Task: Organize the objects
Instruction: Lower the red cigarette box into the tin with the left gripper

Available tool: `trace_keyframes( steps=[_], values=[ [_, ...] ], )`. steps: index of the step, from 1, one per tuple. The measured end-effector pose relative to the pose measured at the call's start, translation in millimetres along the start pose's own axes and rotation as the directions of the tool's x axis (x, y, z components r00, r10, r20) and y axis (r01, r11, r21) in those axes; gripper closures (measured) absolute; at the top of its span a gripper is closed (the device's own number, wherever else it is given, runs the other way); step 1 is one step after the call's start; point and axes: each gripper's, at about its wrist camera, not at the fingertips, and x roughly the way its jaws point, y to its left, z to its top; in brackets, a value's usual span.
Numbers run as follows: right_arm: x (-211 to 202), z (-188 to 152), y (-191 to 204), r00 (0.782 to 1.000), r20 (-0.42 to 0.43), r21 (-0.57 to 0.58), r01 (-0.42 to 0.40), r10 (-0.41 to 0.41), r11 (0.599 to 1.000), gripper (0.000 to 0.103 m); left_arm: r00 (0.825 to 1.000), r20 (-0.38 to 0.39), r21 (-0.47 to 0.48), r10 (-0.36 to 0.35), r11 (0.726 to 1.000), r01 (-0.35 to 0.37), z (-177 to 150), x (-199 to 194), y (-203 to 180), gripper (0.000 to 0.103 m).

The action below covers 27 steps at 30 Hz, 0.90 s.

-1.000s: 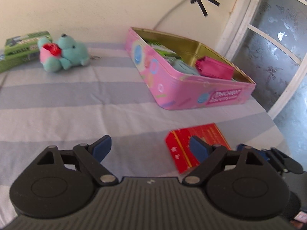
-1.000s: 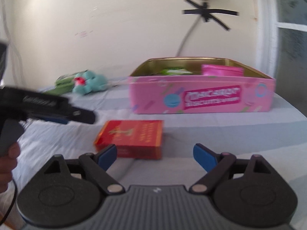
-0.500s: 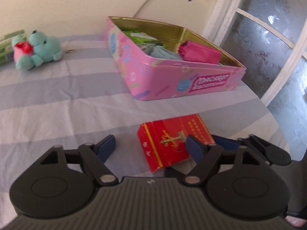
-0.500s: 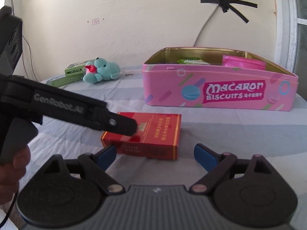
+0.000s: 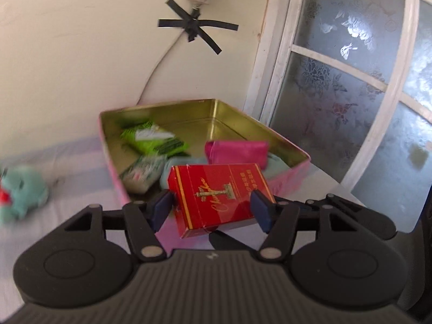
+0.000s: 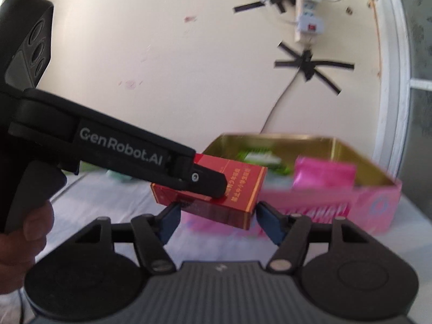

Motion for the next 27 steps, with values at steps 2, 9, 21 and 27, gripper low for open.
trace_keyframes(
  steps=[2,9,21,27],
  values=[
    [14,12,-21,1.0,-0.018,0.037,-0.005,0.006,0.999,0.037,0.999,-0.035,0.014,0.006,1.0,-0.005,16,25,-4,0.036],
    [82,39,-114,0.973,-0.202,0.212,-0.067,0.111,0.975,0.035,0.976,-0.219,0.011,-0.006,1.0,0.009,51,116,-3,0.035],
    [121,62,-142,0.99,-0.106,0.125,0.11,-0.097,0.986,0.021,0.98,-0.041,0.008,0.193,0.981,-0.192,79,152,-5,0.032],
    [75,43,-113,0.986,0.034,0.11,0.157,-0.161,0.981,0.02,0.984,0.022,-0.006,0.176,0.984,-0.176,57,86,-14,0.029]
  ],
)
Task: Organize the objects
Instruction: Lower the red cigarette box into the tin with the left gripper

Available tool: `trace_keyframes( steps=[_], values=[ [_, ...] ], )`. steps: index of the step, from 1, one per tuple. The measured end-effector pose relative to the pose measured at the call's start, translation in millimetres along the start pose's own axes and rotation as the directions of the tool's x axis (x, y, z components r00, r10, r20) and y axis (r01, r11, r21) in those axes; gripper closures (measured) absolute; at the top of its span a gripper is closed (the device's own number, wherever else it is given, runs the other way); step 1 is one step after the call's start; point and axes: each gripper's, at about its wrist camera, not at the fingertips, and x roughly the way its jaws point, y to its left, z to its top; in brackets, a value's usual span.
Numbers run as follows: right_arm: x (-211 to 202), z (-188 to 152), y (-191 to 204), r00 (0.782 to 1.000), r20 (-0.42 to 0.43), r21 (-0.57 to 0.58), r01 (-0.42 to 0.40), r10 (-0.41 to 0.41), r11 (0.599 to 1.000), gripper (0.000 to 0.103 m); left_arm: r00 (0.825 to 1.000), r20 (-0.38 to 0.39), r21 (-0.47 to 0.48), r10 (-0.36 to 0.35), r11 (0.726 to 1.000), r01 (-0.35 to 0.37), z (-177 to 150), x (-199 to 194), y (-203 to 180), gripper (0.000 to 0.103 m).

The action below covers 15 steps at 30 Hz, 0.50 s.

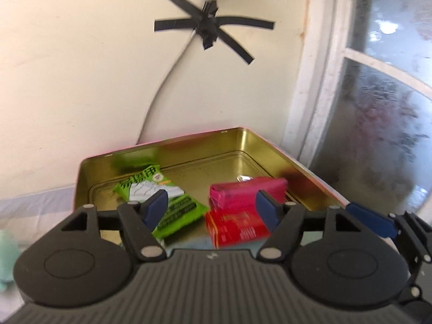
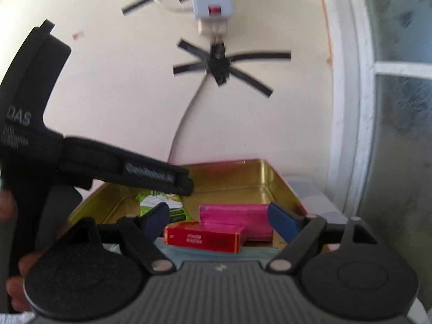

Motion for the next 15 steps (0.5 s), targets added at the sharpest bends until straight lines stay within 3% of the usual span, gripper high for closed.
trace_keyframes(
  steps=[8,15],
  values=[
    [-80,-24,32,0.998,0.066,0.019,-0.005,0.004,1.0,0.02,0.999,0.027,0.041,0.038,0.998,-0.039,-47,-86,-1,0.025],
    [-126,-47,51,0.999,0.041,0.087,-0.039,0.036,0.995,0.019,0.998,0.004,0.011,0.064,0.998,-0.064,-86,-122,18,0.024]
  ],
)
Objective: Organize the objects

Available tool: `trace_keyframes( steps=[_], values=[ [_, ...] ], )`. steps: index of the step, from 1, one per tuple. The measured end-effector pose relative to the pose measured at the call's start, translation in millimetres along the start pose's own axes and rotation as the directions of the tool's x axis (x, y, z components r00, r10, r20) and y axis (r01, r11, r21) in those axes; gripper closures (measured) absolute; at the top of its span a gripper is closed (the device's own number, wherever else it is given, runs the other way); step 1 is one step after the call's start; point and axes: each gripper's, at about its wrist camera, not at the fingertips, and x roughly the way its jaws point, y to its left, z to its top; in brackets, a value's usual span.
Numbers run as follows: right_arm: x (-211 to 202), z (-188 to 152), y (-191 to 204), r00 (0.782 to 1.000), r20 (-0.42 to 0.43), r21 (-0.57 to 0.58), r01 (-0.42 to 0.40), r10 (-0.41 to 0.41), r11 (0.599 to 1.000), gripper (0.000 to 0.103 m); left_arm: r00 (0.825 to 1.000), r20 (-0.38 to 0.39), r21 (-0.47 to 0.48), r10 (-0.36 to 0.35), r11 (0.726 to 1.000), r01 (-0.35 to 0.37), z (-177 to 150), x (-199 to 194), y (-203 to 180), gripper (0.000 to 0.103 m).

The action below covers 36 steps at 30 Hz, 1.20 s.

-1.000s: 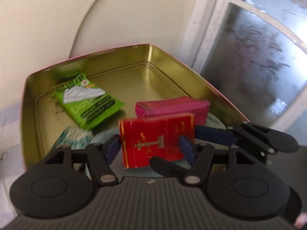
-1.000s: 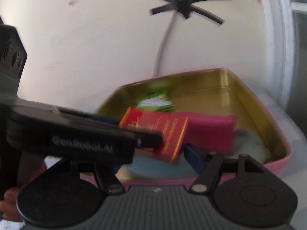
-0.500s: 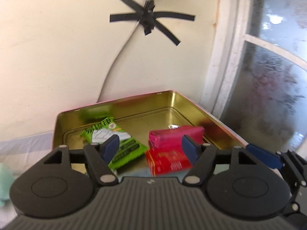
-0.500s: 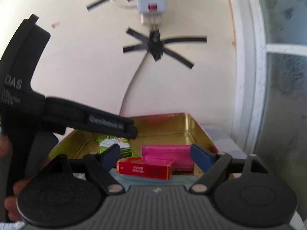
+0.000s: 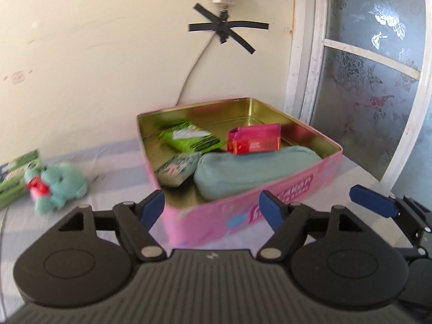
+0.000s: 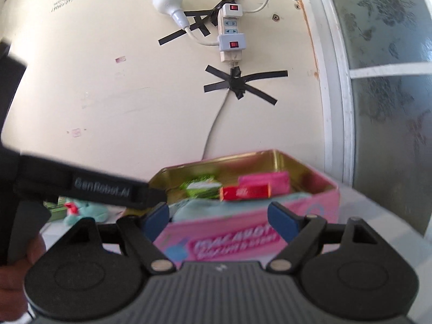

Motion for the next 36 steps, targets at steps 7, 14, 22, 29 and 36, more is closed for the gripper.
trace_keyframes(
  steps=[7,14,22,29,36],
  values=[
    [-28,-9,22,1.0,-0.006,-0.04,0.017,-0.017,0.999,0.019,0.999,0.028,-0.016,0.032,0.999,-0.031,-24,-33,19,0.024],
    [-53,-6,38,1.0,0.013,-0.024,-0.004,0.004,1.0,0.019,0.998,0.036,-0.022,0.055,0.998,-0.054,-43,-54,33,0.024],
    [-77,-3,55,0.997,0.055,-0.014,-0.048,0.049,0.999,0.019,0.997,0.043,-0.018,0.069,0.998,-0.068,-58,-71,39,0.023],
    [-82,-2,63,0.996,0.061,-0.011,-0.063,0.064,0.998,0.017,0.997,0.034,-0.036,0.065,0.997,-0.064,-68,-73,45,0.023],
    [-76,-5,72,0.996,0.048,-0.028,-0.069,0.07,0.997,0.017,0.997,0.034,-0.039,0.066,0.997,-0.065,-71,-71,47,0.022]
  ],
)
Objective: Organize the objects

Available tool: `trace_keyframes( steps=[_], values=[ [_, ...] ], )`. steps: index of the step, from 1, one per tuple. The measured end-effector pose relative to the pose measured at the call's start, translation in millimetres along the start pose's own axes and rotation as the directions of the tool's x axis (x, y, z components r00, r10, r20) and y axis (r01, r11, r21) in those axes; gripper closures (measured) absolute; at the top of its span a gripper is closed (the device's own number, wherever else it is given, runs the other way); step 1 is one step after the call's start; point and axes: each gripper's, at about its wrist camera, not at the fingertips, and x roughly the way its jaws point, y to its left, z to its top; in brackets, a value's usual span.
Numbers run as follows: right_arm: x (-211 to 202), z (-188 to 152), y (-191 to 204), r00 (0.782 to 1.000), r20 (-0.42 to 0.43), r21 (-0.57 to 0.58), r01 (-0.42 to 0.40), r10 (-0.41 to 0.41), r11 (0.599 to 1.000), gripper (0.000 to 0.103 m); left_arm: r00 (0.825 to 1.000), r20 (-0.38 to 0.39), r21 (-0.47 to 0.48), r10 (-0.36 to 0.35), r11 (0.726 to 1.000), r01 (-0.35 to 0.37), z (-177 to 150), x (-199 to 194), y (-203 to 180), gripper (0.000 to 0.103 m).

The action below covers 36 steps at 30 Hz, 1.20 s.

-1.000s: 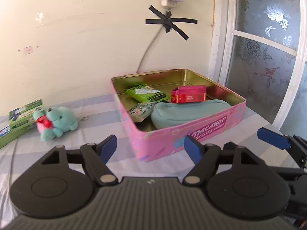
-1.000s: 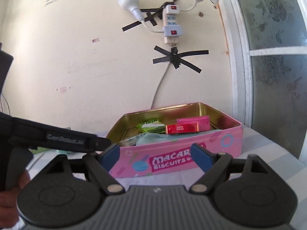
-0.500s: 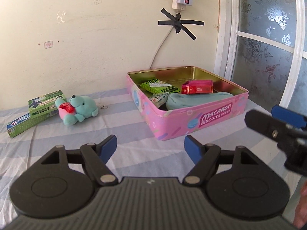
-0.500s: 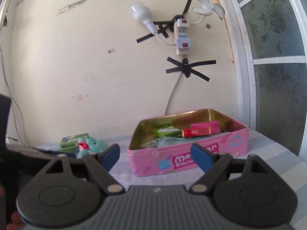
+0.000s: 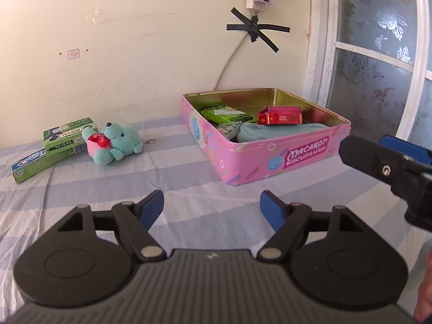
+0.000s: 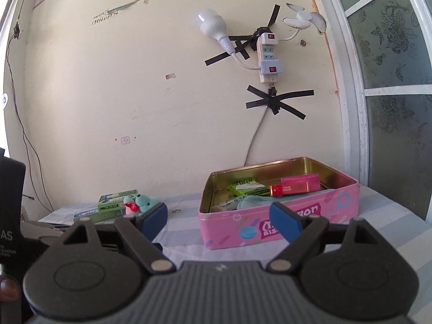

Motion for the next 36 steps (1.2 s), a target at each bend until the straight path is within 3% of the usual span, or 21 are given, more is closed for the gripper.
trace_keyframes(
  steps=[12,36],
  values=[
    [24,-23,4,0.997,-0.077,0.032,-0.027,0.03,0.999,0.017,0.997,-0.074,-0.02,0.026,0.999,-0.027,-17,21,17,0.022],
    [67,-32,29,0.988,-0.155,-0.025,0.005,-0.009,1.0,0.017,0.994,-0.105,-0.045,0.015,0.999,-0.02,-28,52,47,0.02]
  ],
)
